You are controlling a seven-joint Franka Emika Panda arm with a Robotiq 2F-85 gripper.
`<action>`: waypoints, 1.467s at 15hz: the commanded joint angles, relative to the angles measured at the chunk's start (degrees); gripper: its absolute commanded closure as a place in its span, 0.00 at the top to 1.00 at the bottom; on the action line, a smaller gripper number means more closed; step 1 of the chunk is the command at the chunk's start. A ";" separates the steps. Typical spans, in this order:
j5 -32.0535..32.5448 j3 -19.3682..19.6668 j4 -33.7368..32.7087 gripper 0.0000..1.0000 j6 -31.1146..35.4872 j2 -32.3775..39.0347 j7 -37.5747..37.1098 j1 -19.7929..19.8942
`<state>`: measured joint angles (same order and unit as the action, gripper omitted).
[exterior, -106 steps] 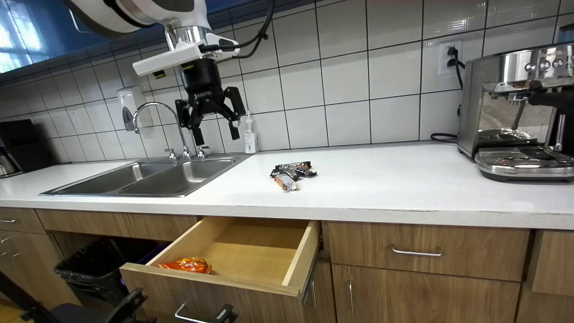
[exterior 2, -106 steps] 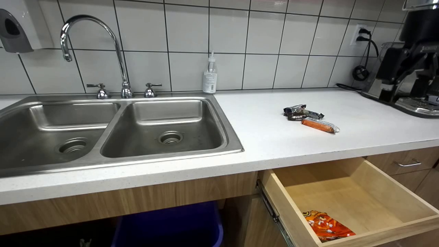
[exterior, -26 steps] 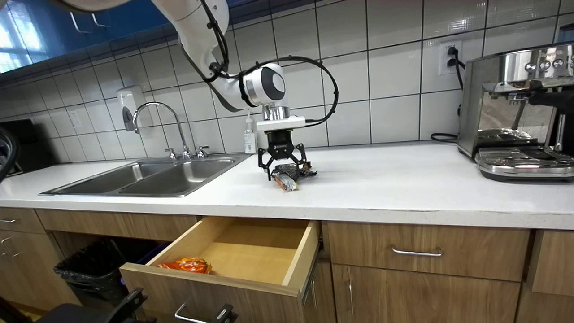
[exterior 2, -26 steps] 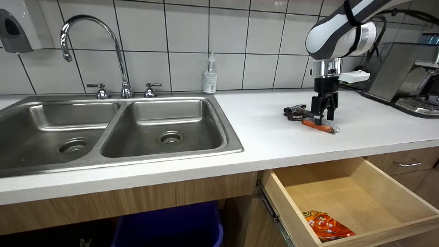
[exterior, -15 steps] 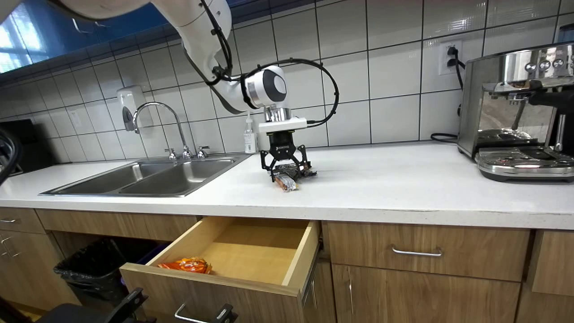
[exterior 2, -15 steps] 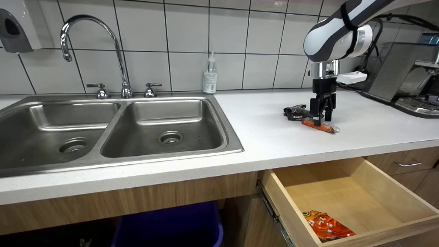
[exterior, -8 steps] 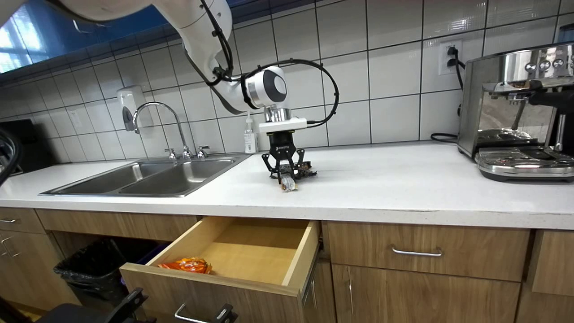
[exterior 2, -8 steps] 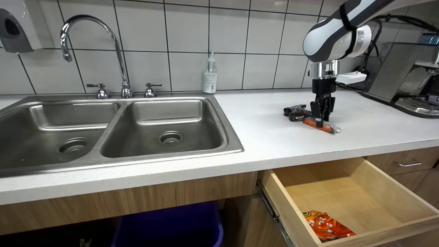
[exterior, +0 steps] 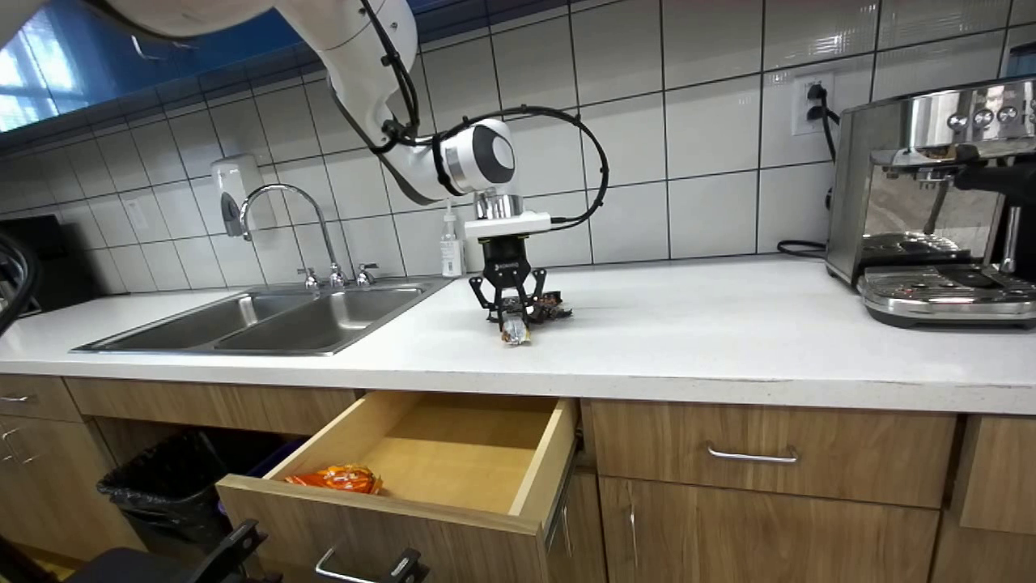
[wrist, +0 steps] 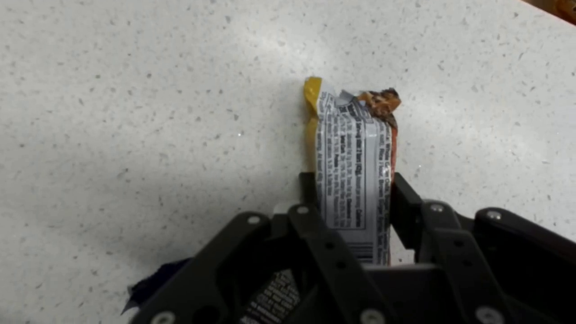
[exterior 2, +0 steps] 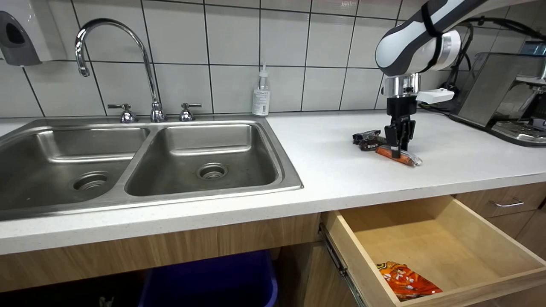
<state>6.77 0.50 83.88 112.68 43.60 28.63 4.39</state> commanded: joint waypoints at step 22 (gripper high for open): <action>3.12 -0.85 37.08 0.17 9.69 -27.69 -1.07 -0.06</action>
<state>8.14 -0.35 114.01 119.47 21.39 28.56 4.39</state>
